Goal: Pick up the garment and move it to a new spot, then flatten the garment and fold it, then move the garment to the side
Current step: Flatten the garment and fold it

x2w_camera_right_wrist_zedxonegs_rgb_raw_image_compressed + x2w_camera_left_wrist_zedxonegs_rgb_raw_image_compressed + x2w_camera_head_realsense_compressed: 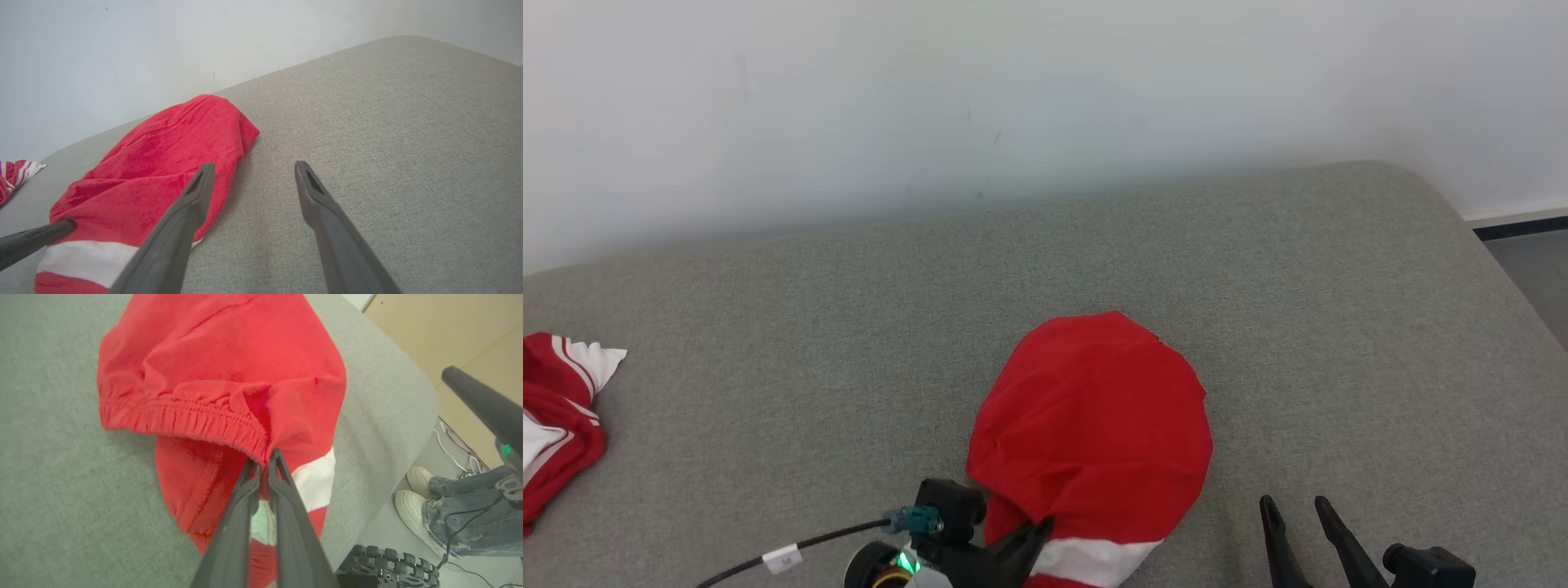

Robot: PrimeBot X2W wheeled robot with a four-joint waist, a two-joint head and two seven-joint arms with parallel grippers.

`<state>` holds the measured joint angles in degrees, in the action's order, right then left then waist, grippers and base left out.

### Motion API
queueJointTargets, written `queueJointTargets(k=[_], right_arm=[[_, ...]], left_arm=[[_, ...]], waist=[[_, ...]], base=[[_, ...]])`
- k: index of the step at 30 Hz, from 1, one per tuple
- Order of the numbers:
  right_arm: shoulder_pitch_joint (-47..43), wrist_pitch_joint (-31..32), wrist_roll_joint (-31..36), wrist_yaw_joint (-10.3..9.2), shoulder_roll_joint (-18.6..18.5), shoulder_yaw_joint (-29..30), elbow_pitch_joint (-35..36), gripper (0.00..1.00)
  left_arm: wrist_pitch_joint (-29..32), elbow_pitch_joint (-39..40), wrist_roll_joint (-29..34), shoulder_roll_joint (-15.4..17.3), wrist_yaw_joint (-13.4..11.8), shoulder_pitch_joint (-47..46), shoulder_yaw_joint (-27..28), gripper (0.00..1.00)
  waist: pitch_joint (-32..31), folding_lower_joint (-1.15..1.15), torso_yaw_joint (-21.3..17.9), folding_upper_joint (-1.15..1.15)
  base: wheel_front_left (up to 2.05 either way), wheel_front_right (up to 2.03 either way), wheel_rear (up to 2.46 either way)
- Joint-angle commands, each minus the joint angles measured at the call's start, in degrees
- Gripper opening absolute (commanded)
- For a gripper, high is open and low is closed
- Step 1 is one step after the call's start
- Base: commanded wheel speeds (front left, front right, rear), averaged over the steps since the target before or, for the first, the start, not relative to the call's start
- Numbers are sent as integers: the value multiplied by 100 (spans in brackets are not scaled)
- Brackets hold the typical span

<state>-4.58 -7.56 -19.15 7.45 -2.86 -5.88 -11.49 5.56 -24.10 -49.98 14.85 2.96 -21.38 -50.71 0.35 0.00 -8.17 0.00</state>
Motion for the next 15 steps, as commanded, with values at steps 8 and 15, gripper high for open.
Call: queueJointTargets(k=[8,15], right_arm=[[78,-63,-74,8,-3,-19,-53,100],[130,-117,-129,8,-4,-97,-125,100]], left_arm=[[-635,520,372,-271,89,-1011,237,0],[-982,613,604,-758,57,-2075,475,0]], waist=[[-27,0,-14,0],[-8,0,-256,0]], base=[[0,0,0],[0,0,0]])
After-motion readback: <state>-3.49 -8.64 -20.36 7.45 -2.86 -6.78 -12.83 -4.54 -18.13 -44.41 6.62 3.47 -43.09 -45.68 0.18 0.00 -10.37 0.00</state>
